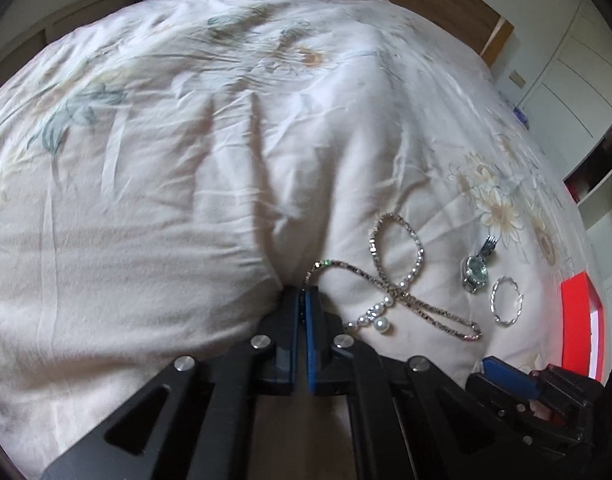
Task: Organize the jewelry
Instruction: 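Move the right tool to the small silver ring and close on it, then grasp the rhinestone necklace with the left tool while the right tool lifts the ring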
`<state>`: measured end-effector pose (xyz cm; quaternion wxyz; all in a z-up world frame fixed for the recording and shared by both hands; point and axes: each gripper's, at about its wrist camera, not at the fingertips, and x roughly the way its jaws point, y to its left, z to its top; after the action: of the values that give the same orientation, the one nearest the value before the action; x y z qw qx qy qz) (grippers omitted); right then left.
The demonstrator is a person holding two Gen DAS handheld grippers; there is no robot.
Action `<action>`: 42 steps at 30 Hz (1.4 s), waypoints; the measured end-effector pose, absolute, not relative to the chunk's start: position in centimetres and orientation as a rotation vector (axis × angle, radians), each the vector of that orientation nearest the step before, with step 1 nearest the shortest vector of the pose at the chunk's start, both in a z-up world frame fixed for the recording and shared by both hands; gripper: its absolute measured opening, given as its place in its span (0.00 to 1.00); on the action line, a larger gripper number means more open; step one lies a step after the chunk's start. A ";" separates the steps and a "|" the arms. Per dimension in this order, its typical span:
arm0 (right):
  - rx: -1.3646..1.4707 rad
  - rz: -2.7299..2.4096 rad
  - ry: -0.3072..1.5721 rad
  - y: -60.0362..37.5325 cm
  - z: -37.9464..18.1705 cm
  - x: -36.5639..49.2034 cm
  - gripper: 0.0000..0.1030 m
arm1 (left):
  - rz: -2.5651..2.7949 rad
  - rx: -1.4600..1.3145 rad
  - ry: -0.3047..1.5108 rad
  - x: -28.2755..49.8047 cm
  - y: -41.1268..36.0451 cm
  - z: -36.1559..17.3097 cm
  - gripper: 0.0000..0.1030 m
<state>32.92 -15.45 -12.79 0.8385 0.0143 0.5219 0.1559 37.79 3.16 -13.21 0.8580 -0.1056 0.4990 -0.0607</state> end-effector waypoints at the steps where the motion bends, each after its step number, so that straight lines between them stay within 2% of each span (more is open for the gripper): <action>1: 0.035 0.328 1.100 -15.5 -12.7 32.8 0.19 | -0.135 -0.231 1.046 37.7 3.3 -13.1 0.02; 15: 0.098 0.359 1.024 -16.6 -10.0 29.3 0.18 | -0.202 -0.219 0.937 33.5 2.9 -8.7 0.02; 42: 0.188 0.318 0.882 -22.2 0.2 13.6 0.18 | -0.351 -0.115 0.786 19.5 -2.4 6.4 0.02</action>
<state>13.64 -22.16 0.19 0.8878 0.0904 0.4245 0.1531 19.53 -2.40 6.41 0.9071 -0.0558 0.3809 -0.1700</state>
